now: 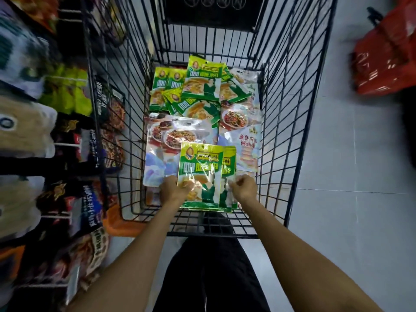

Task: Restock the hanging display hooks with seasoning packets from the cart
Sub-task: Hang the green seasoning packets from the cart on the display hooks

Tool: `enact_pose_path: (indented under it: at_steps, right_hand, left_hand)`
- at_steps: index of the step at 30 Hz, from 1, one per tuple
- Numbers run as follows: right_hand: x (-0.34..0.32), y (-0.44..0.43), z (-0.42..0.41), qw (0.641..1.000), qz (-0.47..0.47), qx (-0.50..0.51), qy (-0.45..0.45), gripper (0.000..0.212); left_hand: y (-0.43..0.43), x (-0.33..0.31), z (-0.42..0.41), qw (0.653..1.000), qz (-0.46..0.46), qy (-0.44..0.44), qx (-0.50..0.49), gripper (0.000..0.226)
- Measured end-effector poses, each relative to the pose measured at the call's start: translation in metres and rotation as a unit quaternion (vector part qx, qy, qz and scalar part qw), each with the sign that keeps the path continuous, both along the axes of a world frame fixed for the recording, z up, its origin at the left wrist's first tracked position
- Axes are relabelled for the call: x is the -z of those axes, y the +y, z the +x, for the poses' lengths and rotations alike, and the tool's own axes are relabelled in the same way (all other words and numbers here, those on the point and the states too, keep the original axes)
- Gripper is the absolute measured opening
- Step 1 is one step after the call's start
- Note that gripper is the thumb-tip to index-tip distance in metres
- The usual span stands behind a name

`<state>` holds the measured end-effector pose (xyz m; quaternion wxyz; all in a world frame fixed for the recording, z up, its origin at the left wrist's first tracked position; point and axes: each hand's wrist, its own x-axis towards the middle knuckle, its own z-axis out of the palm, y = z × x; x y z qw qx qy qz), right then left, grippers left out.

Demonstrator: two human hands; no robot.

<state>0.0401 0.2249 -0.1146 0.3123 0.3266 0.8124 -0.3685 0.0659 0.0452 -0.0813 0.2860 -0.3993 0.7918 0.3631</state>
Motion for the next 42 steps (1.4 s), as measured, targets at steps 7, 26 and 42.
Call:
enact_pose_path:
  at_steps: [7,26,42]
  right_hand:
    - [-0.005,0.005,0.001,0.999,0.005,0.028,0.018,0.015]
    - [-0.016,0.008,-0.005,0.989,0.028,0.109,0.09,0.021]
    - [-0.013,0.011,-0.001,0.973,-0.202,0.106,-0.029,0.019]
  left_hand:
    - [-0.036,0.001,0.002,0.991,0.057,0.068,-0.097,0.025]
    - [-0.029,0.002,-0.015,0.988,0.025,0.067,-0.138,0.021]
    - [-0.019,0.007,-0.007,0.983,0.052,0.08,-0.156,0.027]
